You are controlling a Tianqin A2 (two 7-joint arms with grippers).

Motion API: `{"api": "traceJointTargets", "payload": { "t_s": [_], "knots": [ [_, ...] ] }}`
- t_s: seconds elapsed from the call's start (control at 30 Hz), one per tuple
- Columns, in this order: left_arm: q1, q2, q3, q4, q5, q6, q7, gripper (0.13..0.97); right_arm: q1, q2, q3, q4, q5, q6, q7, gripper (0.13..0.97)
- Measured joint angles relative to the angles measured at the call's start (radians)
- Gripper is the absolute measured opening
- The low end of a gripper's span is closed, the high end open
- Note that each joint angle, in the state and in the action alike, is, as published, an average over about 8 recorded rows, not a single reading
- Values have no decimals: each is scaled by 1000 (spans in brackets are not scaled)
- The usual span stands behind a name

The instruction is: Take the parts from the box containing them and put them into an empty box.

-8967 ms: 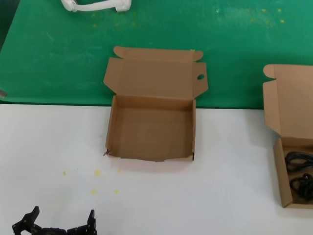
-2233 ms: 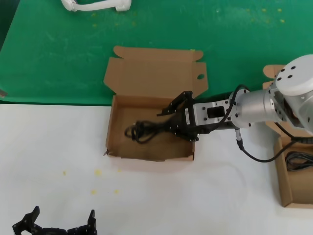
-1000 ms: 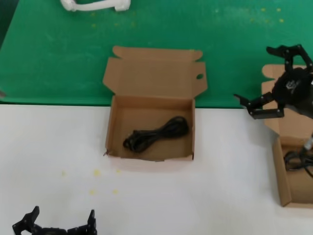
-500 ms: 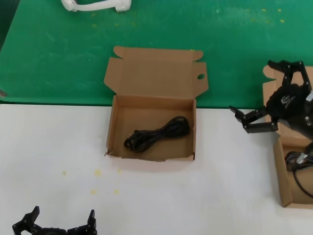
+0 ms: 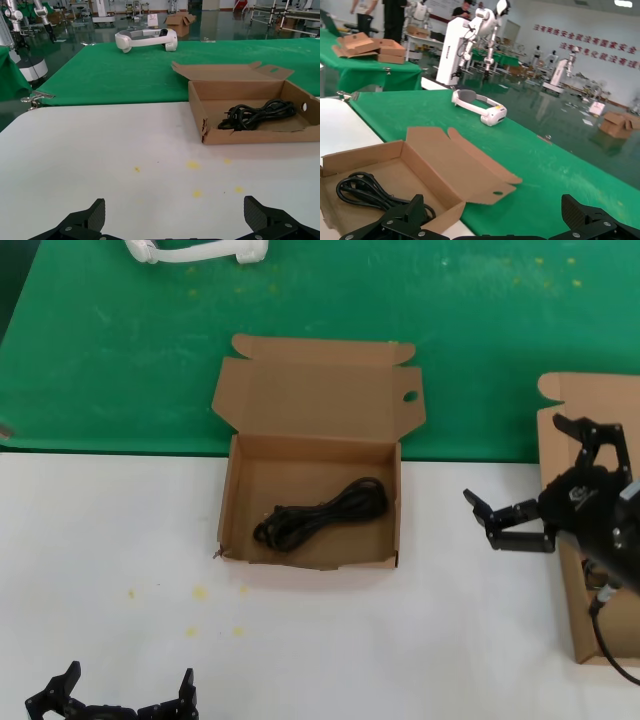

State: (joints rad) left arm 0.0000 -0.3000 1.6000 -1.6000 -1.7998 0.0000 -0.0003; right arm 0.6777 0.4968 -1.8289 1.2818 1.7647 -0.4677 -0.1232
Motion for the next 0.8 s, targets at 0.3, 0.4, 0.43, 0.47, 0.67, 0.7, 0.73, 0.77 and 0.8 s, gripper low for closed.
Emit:
{"api": "traceJointTargets", "payload": {
  "t_s": [0.3, 0.4, 0.43, 0.47, 0.67, 0.7, 0.73, 0.77, 0.8],
  "knots": [
    [0, 0, 0, 0, 0, 0, 0, 966, -118, -34, 40, 55, 6, 81, 21, 966],
    [0, 0, 0, 0, 0, 0, 0, 966, -157, -45, 53, 74, 8, 108, 28, 966],
    [0, 0, 0, 0, 0, 0, 1, 966, -170, -49, 57, 80, 9, 117, 31, 966],
    [0, 0, 0, 0, 0, 0, 1, 966, -183, -53, 62, 86, 10, 126, 33, 966],
    [0, 0, 0, 0, 0, 0, 1, 966, -261, -76, 88, 122, 14, 180, 47, 966],
    [0, 0, 0, 0, 0, 0, 0, 966, -274, -79, 92, 129, 14, 189, 50, 966],
    [0, 0, 0, 0, 0, 0, 0, 966, -287, -83, 97, 135, 15, 198, 52, 966],
    [0, 0, 0, 0, 0, 0, 0, 966, -300, -87, 101, 141, 16, 207, 55, 966],
    [0, 0, 0, 0, 0, 0, 0, 966, -313, -91, 106, 147, 16, 216, 57, 966]
  ]
}}
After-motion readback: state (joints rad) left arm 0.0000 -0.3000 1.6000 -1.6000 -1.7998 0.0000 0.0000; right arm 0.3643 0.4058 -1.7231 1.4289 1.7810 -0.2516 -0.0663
